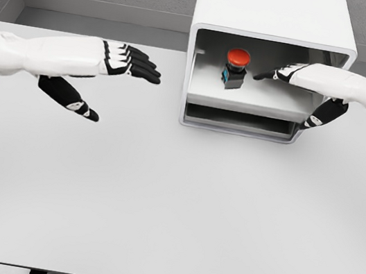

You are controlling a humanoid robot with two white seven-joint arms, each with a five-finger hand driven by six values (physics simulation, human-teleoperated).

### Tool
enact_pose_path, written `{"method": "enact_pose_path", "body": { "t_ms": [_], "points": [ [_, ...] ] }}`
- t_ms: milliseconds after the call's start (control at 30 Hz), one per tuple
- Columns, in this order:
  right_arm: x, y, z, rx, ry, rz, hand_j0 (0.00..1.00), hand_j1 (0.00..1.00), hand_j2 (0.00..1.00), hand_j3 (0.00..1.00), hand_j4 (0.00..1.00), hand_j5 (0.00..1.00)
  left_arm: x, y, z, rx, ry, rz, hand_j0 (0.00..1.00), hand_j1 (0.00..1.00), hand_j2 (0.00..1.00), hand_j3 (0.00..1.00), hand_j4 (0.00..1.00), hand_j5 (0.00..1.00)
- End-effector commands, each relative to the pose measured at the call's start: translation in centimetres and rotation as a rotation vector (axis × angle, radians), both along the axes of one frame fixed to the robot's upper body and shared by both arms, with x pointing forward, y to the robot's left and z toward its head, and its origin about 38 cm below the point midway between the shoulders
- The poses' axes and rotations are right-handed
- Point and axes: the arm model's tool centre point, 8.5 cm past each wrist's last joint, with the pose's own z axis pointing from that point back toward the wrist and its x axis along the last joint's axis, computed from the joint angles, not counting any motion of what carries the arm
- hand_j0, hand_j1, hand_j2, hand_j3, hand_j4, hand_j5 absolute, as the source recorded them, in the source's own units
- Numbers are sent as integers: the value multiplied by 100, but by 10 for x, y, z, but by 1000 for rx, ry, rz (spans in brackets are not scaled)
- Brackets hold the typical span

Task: Slide open multi-storey tabletop storage cabinets and put open load switch and slide close multi-storey tabletop storage cabinets

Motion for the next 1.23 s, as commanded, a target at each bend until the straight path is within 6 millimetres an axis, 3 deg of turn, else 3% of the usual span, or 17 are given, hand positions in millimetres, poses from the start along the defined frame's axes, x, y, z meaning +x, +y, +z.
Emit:
{"method": "enact_pose_path", "body": {
  "t_ms": [0,133,267,367,600,900,1200],
  "points": [
    [17,8,-9,55,-41,-72,100,100,100,100,100,100,1,-3,-6,-5,20,-7,100,100,100,100,100,100],
    [16,9,-8,54,-48,-55,100,100,100,100,100,100,1,-3,-6,-3,20,-7,100,100,100,100,100,100],
    [-2,28,3,59,-91,73,100,100,100,100,100,100,1,-3,-7,-2,21,-7,100,100,100,100,100,100],
    [-10,30,12,59,-120,122,100,100,100,100,100,100,1,-2,-7,0,21,-5,100,100,100,100,100,100],
    [-13,14,14,31,-120,96,100,100,100,100,100,100,1,-2,-7,-1,22,-4,100,100,100,100,100,100],
    [-49,15,21,-13,-157,224,100,100,100,100,100,100,2,8,-8,19,26,20,100,100,100,100,100,100],
    [-70,-23,-5,-56,-85,196,100,100,100,100,100,100,3,10,-14,23,40,29,100,100,100,100,100,100]
  ]
}}
